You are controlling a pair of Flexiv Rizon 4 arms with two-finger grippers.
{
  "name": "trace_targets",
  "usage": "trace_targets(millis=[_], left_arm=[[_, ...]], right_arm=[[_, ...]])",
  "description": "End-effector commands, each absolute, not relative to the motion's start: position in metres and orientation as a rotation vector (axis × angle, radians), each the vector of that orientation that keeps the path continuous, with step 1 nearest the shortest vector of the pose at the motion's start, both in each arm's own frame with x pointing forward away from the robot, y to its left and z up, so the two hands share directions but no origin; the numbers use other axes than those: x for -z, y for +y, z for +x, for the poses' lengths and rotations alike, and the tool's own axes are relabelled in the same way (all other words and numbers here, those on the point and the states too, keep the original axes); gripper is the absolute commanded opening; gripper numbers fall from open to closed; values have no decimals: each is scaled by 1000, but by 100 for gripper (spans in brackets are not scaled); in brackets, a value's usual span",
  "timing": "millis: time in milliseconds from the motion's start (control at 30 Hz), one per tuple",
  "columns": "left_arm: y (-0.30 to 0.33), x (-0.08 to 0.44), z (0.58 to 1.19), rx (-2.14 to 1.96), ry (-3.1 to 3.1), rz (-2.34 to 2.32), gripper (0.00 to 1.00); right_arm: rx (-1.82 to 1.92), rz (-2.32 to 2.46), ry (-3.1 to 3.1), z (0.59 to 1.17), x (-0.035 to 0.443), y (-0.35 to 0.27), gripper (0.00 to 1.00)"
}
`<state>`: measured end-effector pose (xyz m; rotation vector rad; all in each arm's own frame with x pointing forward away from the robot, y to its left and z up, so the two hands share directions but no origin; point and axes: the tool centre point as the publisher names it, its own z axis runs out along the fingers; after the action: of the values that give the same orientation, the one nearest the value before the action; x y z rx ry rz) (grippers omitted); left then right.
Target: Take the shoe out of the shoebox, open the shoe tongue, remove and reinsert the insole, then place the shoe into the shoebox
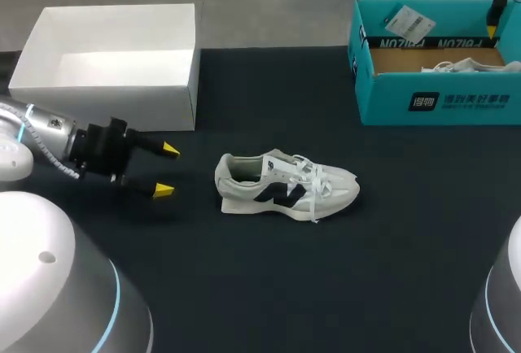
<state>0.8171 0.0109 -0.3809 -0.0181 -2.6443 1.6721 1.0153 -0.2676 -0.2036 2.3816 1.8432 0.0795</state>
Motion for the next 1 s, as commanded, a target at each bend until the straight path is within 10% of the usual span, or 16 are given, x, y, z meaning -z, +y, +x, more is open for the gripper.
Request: trace_targets(millis=[33, 1000], left_arm=[[-4, 392, 817, -1675, -2627, -24, 100], [-80, 406, 810, -1695, -2526, -67, 100]], right_arm=[[-80, 2382, 1841, 1015, 204, -267, 100], [-80, 2382, 1841, 1015, 204, -267, 100]])
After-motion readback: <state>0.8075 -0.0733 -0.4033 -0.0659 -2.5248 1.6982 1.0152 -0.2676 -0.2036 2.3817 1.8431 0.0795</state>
